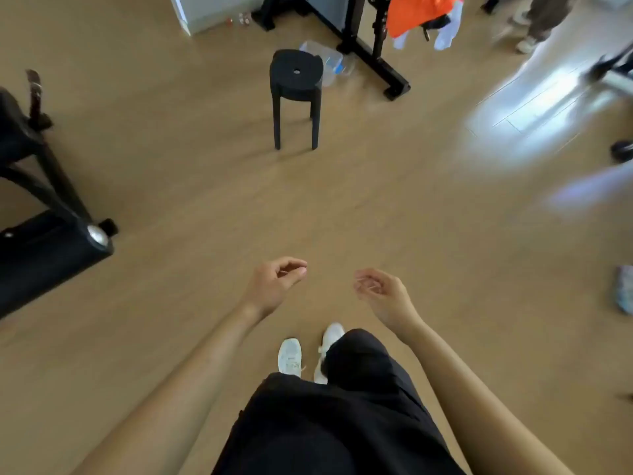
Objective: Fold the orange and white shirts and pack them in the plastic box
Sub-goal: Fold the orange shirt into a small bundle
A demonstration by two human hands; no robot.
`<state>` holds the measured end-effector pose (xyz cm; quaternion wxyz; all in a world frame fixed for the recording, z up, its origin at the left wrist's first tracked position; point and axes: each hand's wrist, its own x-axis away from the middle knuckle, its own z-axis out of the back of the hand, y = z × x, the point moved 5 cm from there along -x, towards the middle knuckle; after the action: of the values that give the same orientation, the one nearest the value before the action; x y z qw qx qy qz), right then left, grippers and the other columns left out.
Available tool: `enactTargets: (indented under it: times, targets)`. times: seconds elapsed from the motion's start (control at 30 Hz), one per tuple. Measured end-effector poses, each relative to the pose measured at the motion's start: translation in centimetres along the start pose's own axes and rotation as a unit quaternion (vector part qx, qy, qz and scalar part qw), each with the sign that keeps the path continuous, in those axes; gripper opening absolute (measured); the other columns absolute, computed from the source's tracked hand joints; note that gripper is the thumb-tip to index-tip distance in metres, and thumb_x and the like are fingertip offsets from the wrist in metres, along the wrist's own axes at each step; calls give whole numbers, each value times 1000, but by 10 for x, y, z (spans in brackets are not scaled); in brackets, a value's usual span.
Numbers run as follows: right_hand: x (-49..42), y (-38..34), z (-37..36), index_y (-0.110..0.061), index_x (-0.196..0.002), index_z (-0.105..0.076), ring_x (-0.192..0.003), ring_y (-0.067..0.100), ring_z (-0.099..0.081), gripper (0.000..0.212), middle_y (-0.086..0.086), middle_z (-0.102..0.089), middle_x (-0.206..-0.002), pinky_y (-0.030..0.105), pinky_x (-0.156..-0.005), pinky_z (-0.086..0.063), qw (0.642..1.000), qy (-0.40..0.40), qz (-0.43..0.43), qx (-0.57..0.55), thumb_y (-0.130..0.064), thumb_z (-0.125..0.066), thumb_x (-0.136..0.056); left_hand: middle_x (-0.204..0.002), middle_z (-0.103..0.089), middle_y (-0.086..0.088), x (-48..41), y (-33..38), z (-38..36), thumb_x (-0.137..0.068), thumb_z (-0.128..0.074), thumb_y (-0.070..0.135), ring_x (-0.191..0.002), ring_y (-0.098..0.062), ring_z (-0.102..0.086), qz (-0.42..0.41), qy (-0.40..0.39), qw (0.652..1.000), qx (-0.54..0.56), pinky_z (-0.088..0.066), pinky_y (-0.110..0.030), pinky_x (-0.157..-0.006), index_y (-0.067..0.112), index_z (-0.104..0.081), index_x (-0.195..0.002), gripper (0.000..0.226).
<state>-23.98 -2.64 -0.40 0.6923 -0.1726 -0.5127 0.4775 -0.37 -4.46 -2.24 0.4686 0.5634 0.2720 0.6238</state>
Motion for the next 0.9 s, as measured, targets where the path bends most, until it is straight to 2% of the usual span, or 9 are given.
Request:
enactTargets:
  times: [0.1, 0.13, 0.3, 0.4, 0.47, 0.53, 0.73, 0.9]
  targets:
    - [-45, -6, 18, -21, -107, -71, -70, -3, -61, 17, 6, -71, -95, 15, -71, -45, 1000, 2, -16, -5, -18, -66, -92, -97, -76, 9, -52, 17, -4, -92, -69, 23, -90, 2, -68, 11, -20, 999, -48, -50, -20, -84, 21, -77, -101, 12]
    - [-61, -7, 22, -23, -107, -71, -68, -6, -60, 17, 2, -71, -94, 14, -70, -44, 1000, -5, -21, 7, -18, -65, -92, -95, -75, 11, -70, 22, -8, -92, -70, 22, -86, 6, -67, 17, -30, 997, -68, -49, -19, -83, 22, -76, -100, 10]
    - [-158, -27, 64, -24, -110, -69, -92, 13, -67, 19, -10, -69, -89, 27, -85, -48, 998, -34, -33, 37, -20, -64, -92, -98, -76, 8, -171, 55, -21, -90, -71, 24, -96, -9, -70, 45, -62, 986, -146, -53, -29, -91, 25, -76, -99, 10]
    - [-215, -51, 100, -26, -111, -69, -93, 12, -67, 21, -10, -69, -92, 30, -88, -51, 997, -40, -30, 54, -23, -62, -92, -103, -75, 10, -228, 94, -24, -92, -69, 29, -97, -6, -69, 48, -90, 975, -199, -53, -28, -91, 24, -76, -106, 17]
    - [-252, -69, 122, -30, -108, -68, -91, 10, -67, 18, -11, -69, -91, 29, -85, -52, 997, -51, -25, 56, -25, -61, -92, -104, -75, 11, -267, 121, -21, -92, -67, 31, -96, -4, -68, 40, -92, 970, -220, -53, -27, -91, 25, -75, -108, 18]
    - [-292, -89, 146, -27, -111, -69, -90, 10, -66, 19, -12, -69, -90, 28, -85, -51, 995, -61, -14, 76, -26, -62, -92, -104, -75, 11, -305, 147, -17, -92, -67, 31, -96, -4, -68, 32, -84, 969, -231, -53, -26, -90, 25, -75, -109, 19]
    - [-412, -156, 202, -22, -117, -68, -91, 15, -66, 25, -11, -69, -90, 30, -86, -51, 991, -66, 3, 119, -29, -63, -93, -99, -73, 18, -414, 199, -4, -92, -67, 33, -95, 3, -66, 37, -57, 977, -203, -50, -20, -87, 31, -74, -105, 15]
    - [-522, -213, 234, -25, -116, -67, -92, 14, -64, 24, -10, -70, -94, 31, -87, -51, 989, -59, 1, 133, -31, -63, -94, -98, -71, 19, -531, 238, 7, -93, -67, 30, -94, 7, -62, 38, -57, 984, -167, -43, -6, -76, 29, -73, -105, 14]
